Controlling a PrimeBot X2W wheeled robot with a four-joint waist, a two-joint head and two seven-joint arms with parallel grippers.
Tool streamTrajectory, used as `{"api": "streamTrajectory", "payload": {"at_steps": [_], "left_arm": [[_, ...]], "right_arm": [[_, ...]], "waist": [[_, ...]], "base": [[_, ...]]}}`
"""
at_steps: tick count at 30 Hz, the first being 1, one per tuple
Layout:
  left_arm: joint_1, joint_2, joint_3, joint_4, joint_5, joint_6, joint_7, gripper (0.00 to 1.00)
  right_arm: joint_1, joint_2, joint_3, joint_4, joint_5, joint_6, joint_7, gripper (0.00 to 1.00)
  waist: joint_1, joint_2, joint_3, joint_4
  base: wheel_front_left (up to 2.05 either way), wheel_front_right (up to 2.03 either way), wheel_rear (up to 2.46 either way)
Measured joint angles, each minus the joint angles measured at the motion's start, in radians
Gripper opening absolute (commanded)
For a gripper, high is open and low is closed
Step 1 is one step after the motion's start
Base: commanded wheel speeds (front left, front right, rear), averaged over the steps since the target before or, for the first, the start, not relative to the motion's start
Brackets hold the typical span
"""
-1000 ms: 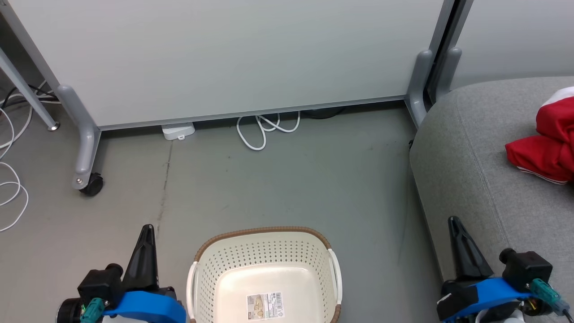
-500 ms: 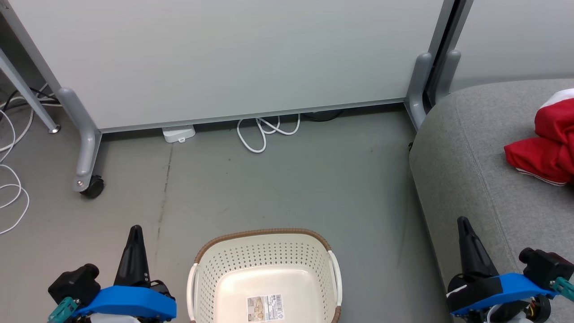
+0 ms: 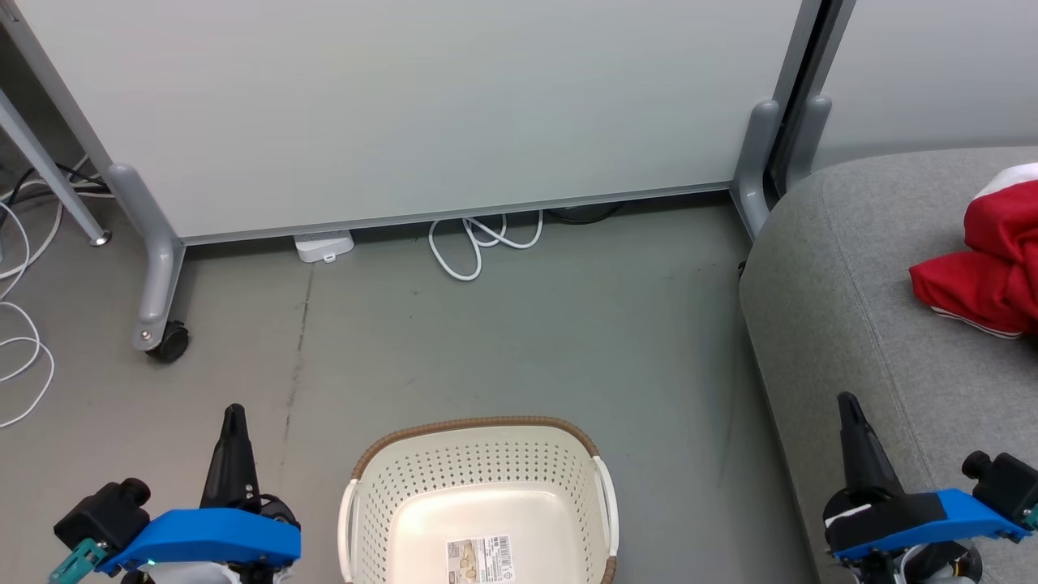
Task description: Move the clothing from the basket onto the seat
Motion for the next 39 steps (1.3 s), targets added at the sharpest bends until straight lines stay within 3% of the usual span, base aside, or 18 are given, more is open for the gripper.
{"api": "streamTrajectory", "payload": {"at_steps": [39], "left_arm": [[-0.029,0.001,0.031,-0.028,-0.483,0.01,0.117,0.0]], "right_arm": [[-0.019,0.0,-0.03,-0.015,0.468,0.0,0.122,0.0]], "waist": [[0.0,0.0,-0.022,-0.001]], "base": [[0.0,0.0,0.0]]}}
